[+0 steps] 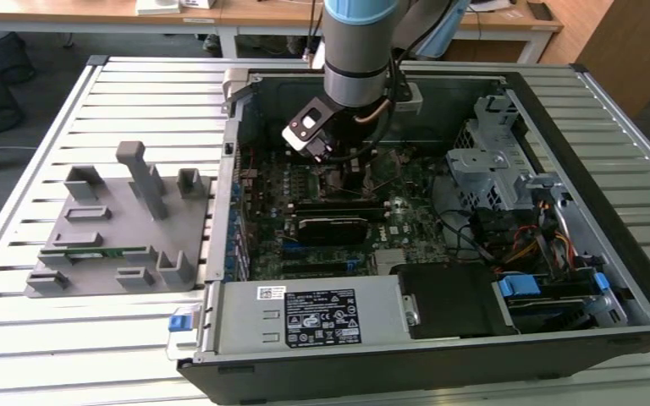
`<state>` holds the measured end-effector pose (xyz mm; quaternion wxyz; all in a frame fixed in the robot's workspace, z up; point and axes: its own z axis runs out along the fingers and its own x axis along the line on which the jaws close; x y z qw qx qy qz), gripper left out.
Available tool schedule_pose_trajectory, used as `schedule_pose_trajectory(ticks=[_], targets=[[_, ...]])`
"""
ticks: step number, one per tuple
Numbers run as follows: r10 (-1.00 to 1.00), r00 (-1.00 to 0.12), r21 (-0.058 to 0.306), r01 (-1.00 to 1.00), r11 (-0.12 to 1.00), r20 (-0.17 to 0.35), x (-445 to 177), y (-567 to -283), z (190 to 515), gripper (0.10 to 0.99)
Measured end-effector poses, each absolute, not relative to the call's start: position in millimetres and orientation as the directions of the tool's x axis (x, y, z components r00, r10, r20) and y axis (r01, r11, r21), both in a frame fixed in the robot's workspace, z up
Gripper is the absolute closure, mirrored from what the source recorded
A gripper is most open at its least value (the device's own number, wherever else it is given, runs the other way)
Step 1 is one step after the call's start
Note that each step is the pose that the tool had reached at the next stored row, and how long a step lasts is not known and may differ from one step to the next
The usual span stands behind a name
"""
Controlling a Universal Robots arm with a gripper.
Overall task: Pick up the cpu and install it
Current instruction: 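Place the cpu into insertion slot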
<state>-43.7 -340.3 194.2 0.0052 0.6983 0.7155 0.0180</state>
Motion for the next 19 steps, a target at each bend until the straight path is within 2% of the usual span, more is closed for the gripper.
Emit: schedule_pose_trajectory(ticks=[8, 9, 19], targets=[[1.000, -0.025, 0.033, 0.999, 0.024, 0.018, -44, -340, 194, 0.545], [1.000, -0.025, 0.033, 0.999, 0.024, 0.018, -44, -340, 194, 0.482], [1.000, -0.025, 0.033, 0.999, 0.024, 0.018, -44, -340, 204, 0.482]])
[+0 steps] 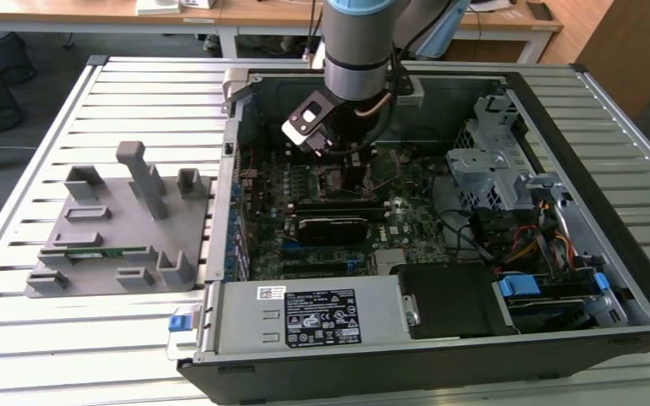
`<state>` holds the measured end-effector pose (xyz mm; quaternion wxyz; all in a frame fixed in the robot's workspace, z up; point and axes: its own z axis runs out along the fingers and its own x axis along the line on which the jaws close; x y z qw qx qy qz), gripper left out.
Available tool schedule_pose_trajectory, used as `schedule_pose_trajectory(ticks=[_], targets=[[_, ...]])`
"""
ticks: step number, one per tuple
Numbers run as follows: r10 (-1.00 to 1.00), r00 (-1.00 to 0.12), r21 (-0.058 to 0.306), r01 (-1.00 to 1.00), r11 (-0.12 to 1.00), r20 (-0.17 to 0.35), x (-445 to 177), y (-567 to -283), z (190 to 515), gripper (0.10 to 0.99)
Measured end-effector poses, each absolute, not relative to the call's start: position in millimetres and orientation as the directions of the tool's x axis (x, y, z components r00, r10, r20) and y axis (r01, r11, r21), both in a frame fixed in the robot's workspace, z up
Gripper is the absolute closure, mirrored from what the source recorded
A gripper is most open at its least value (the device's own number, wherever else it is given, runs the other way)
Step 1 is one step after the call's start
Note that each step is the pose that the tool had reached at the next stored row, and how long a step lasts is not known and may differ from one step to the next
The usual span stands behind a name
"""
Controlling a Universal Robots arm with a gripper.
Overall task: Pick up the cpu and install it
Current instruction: 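Place the cpu into insertion slot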
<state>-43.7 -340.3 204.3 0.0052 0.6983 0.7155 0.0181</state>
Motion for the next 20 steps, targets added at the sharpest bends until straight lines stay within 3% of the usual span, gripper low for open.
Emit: schedule_pose_trajectory(ticks=[2, 4, 5, 7, 8, 10, 13, 14, 20], targets=[[1.000, -0.025, 0.033, 0.999, 0.024, 0.018, -44, -340, 207, 0.494], [1.000, -0.025, 0.033, 0.999, 0.024, 0.018, -44, -340, 209, 0.620], [1.000, -0.025, 0.033, 0.999, 0.024, 0.018, -44, -340, 210, 0.620], [1.000, -0.025, 0.033, 0.999, 0.024, 0.018, -44, -340, 212, 0.733], [1.000, -0.025, 0.033, 0.999, 0.024, 0.018, -44, -340, 213, 0.733], [1.000, -0.025, 0.033, 0.999, 0.024, 0.018, -44, -340, 214, 0.851], [1.000, -0.025, 0.033, 0.999, 0.024, 0.018, -44, -340, 217, 0.910], [1.000, -0.025, 0.033, 0.999, 0.024, 0.018, -44, -340, 217, 0.973], [1.000, -0.025, 0.033, 0.999, 0.024, 0.018, -44, -340, 224, 0.973]])
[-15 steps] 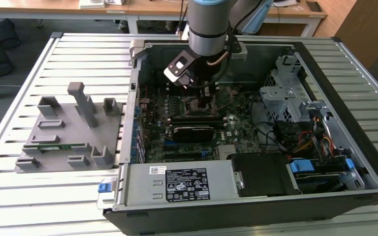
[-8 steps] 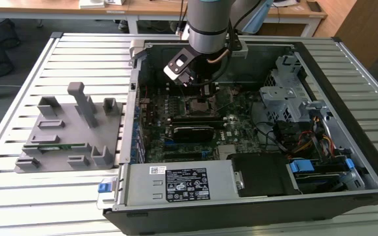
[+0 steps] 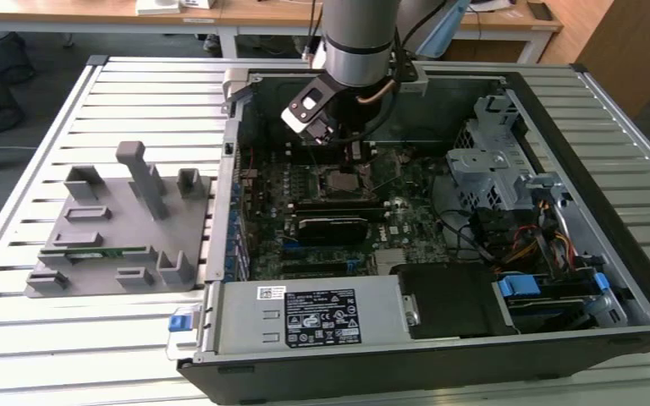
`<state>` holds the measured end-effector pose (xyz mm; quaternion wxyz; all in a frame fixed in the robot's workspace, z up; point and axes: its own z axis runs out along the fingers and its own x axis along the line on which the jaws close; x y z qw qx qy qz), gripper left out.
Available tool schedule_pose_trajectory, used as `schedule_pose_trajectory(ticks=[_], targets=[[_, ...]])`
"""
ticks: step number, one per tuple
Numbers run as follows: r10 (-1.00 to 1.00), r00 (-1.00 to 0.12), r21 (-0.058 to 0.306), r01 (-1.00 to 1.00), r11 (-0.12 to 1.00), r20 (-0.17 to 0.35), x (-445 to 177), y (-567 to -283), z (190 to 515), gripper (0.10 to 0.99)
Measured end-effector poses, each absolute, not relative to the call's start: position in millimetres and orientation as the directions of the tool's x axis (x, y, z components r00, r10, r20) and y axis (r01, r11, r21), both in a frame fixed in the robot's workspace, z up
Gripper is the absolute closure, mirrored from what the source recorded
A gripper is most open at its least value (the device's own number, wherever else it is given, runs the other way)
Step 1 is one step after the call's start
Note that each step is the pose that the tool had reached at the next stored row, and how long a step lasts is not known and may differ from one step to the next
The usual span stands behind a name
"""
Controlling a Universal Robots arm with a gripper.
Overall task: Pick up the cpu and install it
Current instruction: 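Place the cpu into insertion slot, then close the cpu cover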
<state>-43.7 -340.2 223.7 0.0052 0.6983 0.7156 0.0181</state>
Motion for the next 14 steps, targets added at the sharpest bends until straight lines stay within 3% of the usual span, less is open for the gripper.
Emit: schedule_pose_trajectory(ticks=[14], targets=[[1.000, -0.025, 0.033, 0.999, 0.024, 0.018, -44, -340, 244, 0.973]])
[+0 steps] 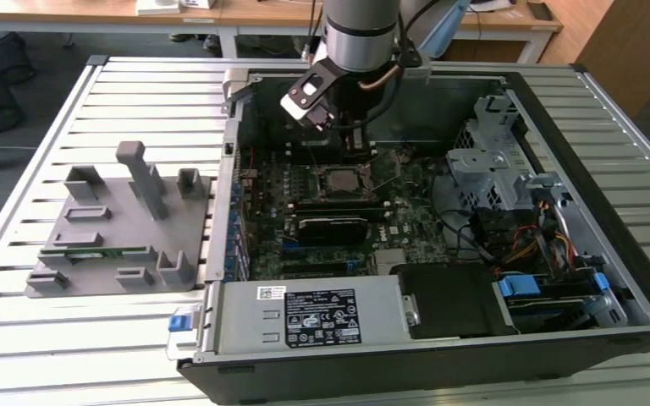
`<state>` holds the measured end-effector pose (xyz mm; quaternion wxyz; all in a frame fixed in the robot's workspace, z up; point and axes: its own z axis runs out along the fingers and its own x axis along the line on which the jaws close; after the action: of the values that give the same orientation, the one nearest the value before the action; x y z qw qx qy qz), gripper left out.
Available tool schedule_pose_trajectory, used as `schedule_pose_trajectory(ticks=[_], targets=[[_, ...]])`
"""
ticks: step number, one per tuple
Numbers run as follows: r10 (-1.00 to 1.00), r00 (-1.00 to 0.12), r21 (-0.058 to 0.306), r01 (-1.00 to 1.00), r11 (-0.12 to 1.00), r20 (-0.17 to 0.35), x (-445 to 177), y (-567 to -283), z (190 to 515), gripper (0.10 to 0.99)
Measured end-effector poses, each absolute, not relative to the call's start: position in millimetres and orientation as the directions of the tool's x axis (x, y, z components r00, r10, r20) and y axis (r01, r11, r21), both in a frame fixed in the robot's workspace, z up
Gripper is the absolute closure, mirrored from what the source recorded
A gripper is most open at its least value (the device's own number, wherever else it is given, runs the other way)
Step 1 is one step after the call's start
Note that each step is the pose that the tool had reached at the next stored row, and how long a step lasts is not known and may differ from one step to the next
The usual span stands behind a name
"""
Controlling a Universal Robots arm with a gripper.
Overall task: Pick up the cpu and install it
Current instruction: 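Close the cpu cover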
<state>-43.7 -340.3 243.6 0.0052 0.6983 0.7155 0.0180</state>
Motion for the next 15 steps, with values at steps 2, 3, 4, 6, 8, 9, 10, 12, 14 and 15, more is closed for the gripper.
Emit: schedule_pose_trajectory(ticks=[2, 3, 4, 6, 8, 9, 10, 12, 14, 15], targets=[[1.000, -0.025, 0.033, 0.999, 0.024, 0.018, -44, -340, 247, 0.973], [1.000, -0.025, 0.033, 0.999, 0.024, 0.018, -44, -340, 249, 0.973], [1.000, -0.025, 0.033, 0.999, 0.024, 0.018, -44, -340, 250, 0.973], [1.000, -0.025, 0.033, 0.999, 0.024, 0.018, -44, -340, 254, 0.973], [1.000, -0.025, 0.033, 0.999, 0.024, 0.018, -44, -340, 258, 0.973], [1.000, -0.025, 0.033, 0.999, 0.024, 0.018, -44, -340, 260, 0.973], [1.000, -0.025, 0.033, 0.999, 0.024, 0.018, -44, -340, 263, 0.973], [1.000, -0.025, 0.033, 0.999, 0.024, 0.018, -44, -340, 267, 0.973], [1.000, -0.025, 0.033, 0.999, 0.024, 0.018, -44, -340, 270, 0.973], [1.000, -0.025, 0.033, 0.999, 0.024, 0.018, -44, -340, 270, 0.973]])
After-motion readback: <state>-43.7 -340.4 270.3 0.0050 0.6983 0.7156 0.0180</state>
